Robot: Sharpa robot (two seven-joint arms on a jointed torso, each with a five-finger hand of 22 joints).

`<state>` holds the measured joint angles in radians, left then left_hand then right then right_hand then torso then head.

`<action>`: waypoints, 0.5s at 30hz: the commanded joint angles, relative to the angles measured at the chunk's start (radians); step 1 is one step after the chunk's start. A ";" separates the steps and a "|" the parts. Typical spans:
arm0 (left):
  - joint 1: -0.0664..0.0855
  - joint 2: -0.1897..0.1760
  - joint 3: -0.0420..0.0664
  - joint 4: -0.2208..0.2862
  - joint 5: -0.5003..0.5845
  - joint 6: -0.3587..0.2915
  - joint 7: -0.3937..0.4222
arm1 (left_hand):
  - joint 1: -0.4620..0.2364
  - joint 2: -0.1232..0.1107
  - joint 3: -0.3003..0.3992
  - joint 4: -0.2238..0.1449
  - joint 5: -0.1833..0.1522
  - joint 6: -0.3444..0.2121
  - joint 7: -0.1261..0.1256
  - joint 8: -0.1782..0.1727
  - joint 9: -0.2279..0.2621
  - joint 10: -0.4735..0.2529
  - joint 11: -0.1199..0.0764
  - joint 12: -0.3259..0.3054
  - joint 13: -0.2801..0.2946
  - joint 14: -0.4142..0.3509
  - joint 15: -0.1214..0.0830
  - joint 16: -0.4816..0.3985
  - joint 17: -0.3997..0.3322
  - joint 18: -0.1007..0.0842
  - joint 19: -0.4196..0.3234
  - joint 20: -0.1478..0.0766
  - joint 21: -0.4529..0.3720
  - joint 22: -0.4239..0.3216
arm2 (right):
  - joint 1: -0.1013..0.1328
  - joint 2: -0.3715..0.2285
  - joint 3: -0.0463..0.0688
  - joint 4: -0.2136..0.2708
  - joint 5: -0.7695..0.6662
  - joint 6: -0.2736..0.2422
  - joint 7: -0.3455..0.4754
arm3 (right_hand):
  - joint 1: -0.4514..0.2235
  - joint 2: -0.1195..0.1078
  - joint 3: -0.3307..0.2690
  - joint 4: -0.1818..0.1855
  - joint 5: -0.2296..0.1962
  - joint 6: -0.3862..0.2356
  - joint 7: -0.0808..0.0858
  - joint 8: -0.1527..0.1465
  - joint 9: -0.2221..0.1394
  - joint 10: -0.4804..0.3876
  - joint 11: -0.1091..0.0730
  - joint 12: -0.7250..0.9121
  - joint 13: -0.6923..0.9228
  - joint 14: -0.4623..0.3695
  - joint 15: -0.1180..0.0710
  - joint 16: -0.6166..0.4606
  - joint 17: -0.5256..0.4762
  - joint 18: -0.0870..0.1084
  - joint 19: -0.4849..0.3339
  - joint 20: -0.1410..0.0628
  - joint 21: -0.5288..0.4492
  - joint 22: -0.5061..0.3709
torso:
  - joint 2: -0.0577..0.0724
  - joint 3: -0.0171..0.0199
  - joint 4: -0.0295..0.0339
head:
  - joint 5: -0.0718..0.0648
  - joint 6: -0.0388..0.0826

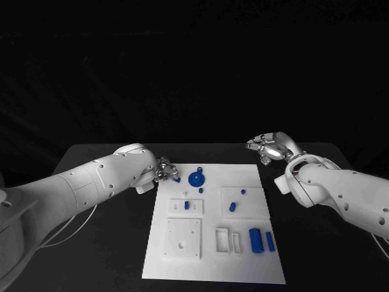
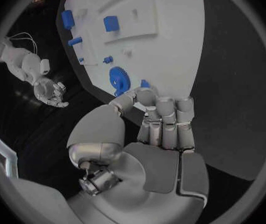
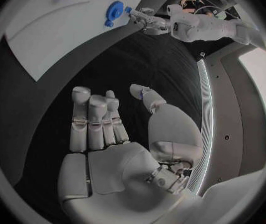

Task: Assemble the parts on the task board

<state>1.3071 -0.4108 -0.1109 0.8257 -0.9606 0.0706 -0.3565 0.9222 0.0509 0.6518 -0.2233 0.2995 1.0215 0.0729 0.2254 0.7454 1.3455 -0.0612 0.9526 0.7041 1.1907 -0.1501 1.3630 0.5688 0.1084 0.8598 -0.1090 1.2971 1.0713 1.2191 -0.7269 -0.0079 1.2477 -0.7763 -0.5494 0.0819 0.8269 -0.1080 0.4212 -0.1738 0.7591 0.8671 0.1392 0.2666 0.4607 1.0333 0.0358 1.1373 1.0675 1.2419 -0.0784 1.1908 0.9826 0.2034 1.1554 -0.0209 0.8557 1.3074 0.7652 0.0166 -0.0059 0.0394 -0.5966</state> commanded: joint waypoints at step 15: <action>0.000 -0.153 0.001 0.247 0.106 -0.149 0.012 | -0.029 -0.037 0.020 -0.038 0.107 0.111 -0.050 0.064 0.032 0.043 -0.028 0.011 0.001 0.050 -0.041 0.022 0.001 -0.003 0.033 -0.145 0.012 0.000 | 0.000 -0.013 0.000 0.003 -0.001 0.004 0.011 | -0.010 0.003 0.001 -0.001 0.005 0.000 0.005 0.003 -0.001 0.001 -0.005 0.006 -0.002 0.006 -0.001 0.006 -0.001 0.058 0.003 -0.007 -0.004 0.016 | -0.001 -0.0008 0.0027 | 0.000 0.001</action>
<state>1.3069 -0.5605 -0.1104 1.0573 -0.8877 -0.0239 -0.3535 0.8906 0.0188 0.6598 -0.2455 0.4036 1.0276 0.0783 0.2827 0.7467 1.3844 -0.0851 0.9603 0.7040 1.2116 -0.1568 1.3795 0.5690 0.1086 0.8852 -0.1159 1.3049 1.0711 1.2191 -0.7391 -0.0079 1.2488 -0.7758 -0.5494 0.0823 0.8269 -0.1079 0.4212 -0.1738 0.7591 0.8668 0.1388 0.2666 0.4607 1.0333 0.0358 1.1372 1.0675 1.2412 -0.0777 1.1908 0.9826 0.2036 1.1554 -0.0209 0.8557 1.3073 0.7635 0.0160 -0.0038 0.0400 -0.5955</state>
